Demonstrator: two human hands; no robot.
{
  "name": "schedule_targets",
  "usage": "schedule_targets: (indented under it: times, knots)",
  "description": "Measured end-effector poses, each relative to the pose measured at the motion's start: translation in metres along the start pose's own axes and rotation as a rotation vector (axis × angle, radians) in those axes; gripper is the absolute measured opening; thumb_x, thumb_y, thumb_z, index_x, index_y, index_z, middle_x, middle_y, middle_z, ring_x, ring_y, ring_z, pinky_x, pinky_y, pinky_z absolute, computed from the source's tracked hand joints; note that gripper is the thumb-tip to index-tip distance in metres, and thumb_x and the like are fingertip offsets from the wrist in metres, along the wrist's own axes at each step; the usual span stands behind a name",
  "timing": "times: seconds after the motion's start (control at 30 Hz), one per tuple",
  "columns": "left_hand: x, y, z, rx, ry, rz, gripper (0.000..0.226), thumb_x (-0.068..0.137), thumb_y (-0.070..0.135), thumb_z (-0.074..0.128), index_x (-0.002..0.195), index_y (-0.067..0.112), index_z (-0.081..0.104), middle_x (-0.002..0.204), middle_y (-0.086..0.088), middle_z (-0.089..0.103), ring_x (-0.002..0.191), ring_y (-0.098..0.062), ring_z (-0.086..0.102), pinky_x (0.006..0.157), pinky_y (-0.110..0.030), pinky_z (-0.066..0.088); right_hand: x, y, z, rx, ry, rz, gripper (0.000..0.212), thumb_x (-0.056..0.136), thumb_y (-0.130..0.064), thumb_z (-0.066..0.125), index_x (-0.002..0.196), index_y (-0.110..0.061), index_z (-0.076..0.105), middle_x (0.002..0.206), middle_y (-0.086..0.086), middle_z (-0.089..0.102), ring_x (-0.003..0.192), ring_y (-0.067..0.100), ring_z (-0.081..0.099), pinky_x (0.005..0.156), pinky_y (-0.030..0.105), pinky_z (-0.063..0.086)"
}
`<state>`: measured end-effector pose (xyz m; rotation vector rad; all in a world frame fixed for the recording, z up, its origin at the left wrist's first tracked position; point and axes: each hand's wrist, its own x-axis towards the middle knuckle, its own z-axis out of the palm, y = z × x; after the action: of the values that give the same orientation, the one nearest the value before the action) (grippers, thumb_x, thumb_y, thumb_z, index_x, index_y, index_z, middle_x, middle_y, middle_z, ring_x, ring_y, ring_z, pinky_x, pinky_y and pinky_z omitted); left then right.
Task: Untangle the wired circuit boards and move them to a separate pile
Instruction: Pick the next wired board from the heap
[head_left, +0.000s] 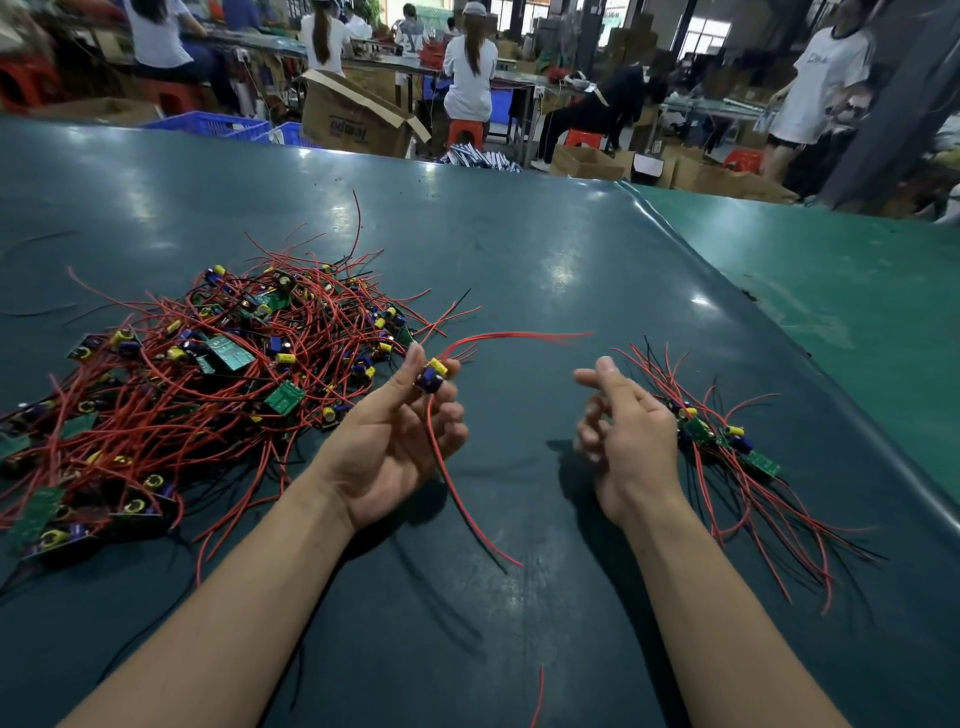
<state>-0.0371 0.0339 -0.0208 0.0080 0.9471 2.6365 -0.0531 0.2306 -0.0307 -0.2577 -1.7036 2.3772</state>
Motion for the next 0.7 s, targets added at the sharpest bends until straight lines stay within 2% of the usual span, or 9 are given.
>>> schedule_targets:
  times: [0.1,0.17,0.27,0.37,0.5,0.6,0.7]
  knots:
    - [0.000,-0.006,0.000,0.145,0.012,-0.082,0.028,0.081,0.034,0.061,0.082,0.011,0.077,0.069,0.000,0.062,0.053,-0.006,0.058,0.053,-0.019,0.052,-0.013,0.001,0.008,-0.041,-0.321,0.109,0.024,0.076,-0.035,0.072,0.086,-0.013,0.078,0.055,-0.004,0.046,0.038,0.007,0.033,0.037,0.014,0.022]
    - [0.001,-0.012,0.000,0.268,0.032,-0.105,0.026,0.080,0.031,0.063,0.086,0.008,0.074,0.071,-0.004,0.064,0.053,-0.008,0.058,0.053,-0.018,0.052,-0.021,0.005,0.016,-0.083,-0.429,0.121,0.025,0.069,-0.034,0.073,0.086,-0.016,0.079,0.058,-0.003,0.054,0.038,0.006,0.038,0.035,0.013,0.026]
    - [0.000,-0.016,0.001,0.394,-0.001,-0.129,0.028,0.082,0.029,0.064,0.093,0.004,0.067,0.073,-0.007,0.065,0.055,-0.009,0.059,0.054,-0.018,0.052,-0.023,0.009,0.019,-0.125,-0.408,0.125,0.019,0.068,-0.033,0.074,0.079,-0.019,0.080,0.058,-0.002,0.060,0.038,0.005,0.042,0.034,0.014,0.030]
    - [-0.002,-0.015,0.003,0.417,-0.018,-0.156,0.026,0.084,0.028,0.063,0.093,0.004,0.069,0.071,-0.005,0.064,0.053,-0.008,0.058,0.050,-0.016,0.049,-0.020,0.010,0.016,-0.119,-0.392,0.131,0.016,0.068,-0.032,0.074,0.074,-0.017,0.079,0.060,-0.001,0.063,0.041,0.005,0.044,0.035,0.015,0.030]
    - [-0.002,-0.014,0.004,0.435,-0.021,-0.163,0.029,0.080,0.030,0.065,0.089,0.002,0.070,0.066,-0.006,0.060,0.048,-0.009,0.051,0.047,-0.015,0.045,-0.019,0.008,0.017,-0.076,-0.414,0.136,0.021,0.065,-0.034,0.077,0.076,-0.016,0.078,0.055,-0.003,0.057,0.040,0.006,0.041,0.036,0.015,0.029]
    - [-0.002,-0.014,0.004,0.468,-0.059,-0.175,0.030,0.079,0.031,0.065,0.088,0.003,0.069,0.061,-0.003,0.059,0.046,-0.006,0.050,0.047,-0.014,0.044,-0.019,0.006,0.017,-0.066,-0.428,0.169,0.019,0.074,-0.034,0.072,0.071,-0.015,0.075,0.056,-0.002,0.050,0.040,0.006,0.037,0.037,0.016,0.026]
    - [-0.003,-0.013,0.004,0.496,-0.068,-0.189,0.023,0.079,0.031,0.069,0.075,0.009,0.074,0.055,0.000,0.055,0.043,-0.005,0.047,0.044,-0.013,0.041,-0.019,0.006,0.019,-0.024,-0.359,0.205,0.029,0.090,-0.026,0.063,0.066,-0.014,0.074,0.054,-0.003,0.047,0.039,0.005,0.035,0.035,0.015,0.024]
